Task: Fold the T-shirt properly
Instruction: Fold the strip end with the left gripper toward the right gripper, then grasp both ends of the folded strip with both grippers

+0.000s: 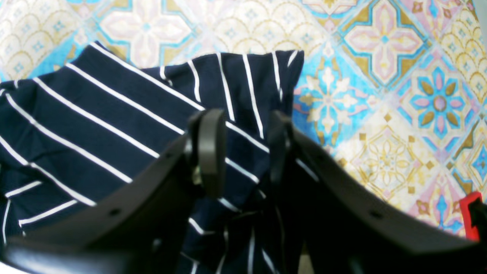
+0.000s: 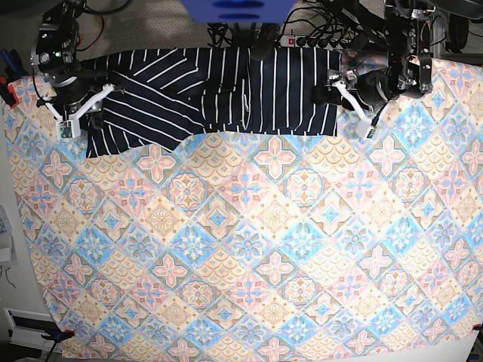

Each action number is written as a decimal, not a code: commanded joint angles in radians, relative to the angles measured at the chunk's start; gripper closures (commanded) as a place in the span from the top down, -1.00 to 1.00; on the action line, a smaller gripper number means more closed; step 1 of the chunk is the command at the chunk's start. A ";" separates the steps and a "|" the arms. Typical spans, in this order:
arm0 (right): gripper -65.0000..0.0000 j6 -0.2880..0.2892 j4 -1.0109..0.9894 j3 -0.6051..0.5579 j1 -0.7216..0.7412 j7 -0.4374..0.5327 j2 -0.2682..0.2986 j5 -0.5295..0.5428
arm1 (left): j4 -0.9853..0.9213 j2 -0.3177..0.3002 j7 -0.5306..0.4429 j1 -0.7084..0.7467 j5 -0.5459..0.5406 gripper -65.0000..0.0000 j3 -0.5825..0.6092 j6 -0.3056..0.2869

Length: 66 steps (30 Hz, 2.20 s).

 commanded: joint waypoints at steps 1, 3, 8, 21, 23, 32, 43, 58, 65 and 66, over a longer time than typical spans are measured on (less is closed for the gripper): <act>-0.43 0.000 0.016 0.009 -0.002 0.020 0.012 0.009 | -0.003 -0.007 0.008 0.004 0.001 0.41 0.015 -0.001; -0.43 0.000 0.016 0.008 0.004 0.020 0.012 0.009 | -0.012 -0.007 0.000 0.003 0.001 0.19 0.041 0.002; -0.43 0.000 0.016 0.009 0.013 0.014 0.012 0.009 | -0.013 -0.007 -0.011 -0.016 0.003 -0.56 0.061 0.003; -0.42 0.000 -0.001 0.000 0.013 -0.094 0.017 0.009 | -0.018 -0.014 -0.012 -0.017 0.000 -0.92 -0.232 0.002; -0.31 0.002 0.002 -0.017 0.015 -0.120 0.017 0.009 | -0.018 -0.014 -0.009 -0.017 0.000 -0.92 -0.255 0.000; -0.02 0.002 -0.013 -0.162 0.107 -0.227 0.018 0.127 | -0.018 -0.014 -0.011 -0.010 0.000 -0.92 -0.253 -0.001; -0.02 0.006 -0.202 -0.164 0.190 -0.256 0.089 0.380 | -0.018 -0.014 -0.011 -0.010 0.001 -0.92 -0.253 -0.003; -0.02 0.008 -0.378 -0.264 0.253 -0.261 0.084 0.385 | -0.018 -0.014 -0.011 -0.014 0.001 -0.92 -0.252 -0.003; -0.04 0.008 -0.390 -0.328 0.274 -0.264 0.089 0.472 | -0.019 -0.014 -0.011 -0.014 0.001 -0.92 -0.252 -0.003; -0.09 0.008 -0.390 -0.347 0.282 -0.264 0.090 0.481 | -0.019 -0.014 -0.011 -0.014 0.001 -0.92 -0.252 -0.003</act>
